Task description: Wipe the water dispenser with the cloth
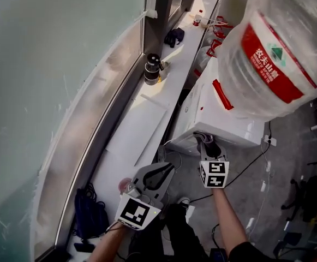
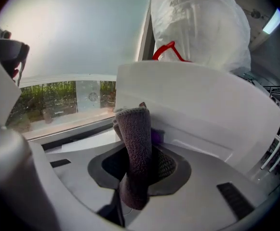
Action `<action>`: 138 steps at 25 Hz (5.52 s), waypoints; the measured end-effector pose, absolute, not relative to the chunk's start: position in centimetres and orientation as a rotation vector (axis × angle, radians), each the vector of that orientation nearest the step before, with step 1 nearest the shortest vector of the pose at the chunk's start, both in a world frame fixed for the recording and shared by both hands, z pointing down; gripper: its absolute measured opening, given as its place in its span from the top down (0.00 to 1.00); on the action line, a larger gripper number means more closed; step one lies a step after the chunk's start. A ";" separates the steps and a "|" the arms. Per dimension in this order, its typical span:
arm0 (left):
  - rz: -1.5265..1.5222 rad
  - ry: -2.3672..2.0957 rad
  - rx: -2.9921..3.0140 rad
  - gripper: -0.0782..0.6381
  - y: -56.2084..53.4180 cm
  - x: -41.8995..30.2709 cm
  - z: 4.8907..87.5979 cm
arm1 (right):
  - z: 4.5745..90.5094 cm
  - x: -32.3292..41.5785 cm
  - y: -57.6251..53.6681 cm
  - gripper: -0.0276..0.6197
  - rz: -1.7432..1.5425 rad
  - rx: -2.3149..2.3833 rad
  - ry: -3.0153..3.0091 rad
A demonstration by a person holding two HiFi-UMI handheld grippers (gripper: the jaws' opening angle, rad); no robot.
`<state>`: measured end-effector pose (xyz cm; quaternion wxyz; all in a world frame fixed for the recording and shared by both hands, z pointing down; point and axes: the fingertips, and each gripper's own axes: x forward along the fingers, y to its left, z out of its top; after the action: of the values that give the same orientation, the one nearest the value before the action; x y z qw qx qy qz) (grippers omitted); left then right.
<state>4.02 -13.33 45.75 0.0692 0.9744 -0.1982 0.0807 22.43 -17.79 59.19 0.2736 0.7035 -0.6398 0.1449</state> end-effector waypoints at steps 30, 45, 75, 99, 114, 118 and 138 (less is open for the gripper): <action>0.344 -0.772 2.836 0.85 -17.4 1.3 58.4 | 89.1 21.8 -19.0 0.79 0.687 1.659 -1.544; 0.351 -0.652 2.827 0.85 -16.7 4.1 53.4 | 73.3 21.1 -15.7 0.79 0.677 1.738 -1.722; 0.389 -0.423 2.892 0.85 -11.7 9.5 46.7 | 47.7 27.4 -14.1 0.79 0.404 1.967 -1.780; 0.427 -0.579 2.800 0.85 -11.5 7.7 53.6 | 69.7 29.1 -14.0 0.79 0.718 1.858 -1.647; 0.386 -0.807 2.718 0.85 -10.7 8.1 59.0 | 84.7 28.9 -14.2 0.79 0.867 1.688 -1.649; 0.376 -0.835 2.699 0.85 -10.0 8.2 61.0 | 88.7 28.9 -14.1 0.79 0.906 1.671 -1.615; 0.385 -0.725 2.717 0.85 -10.6 10.0 56.1 | 73.2 26.1 -9.4 0.79 0.896 1.599 -1.812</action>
<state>9.99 -10.59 56.05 0.1510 0.9463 -0.2525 0.1341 26.11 -9.37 73.21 0.2786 0.5958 -0.6752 0.3339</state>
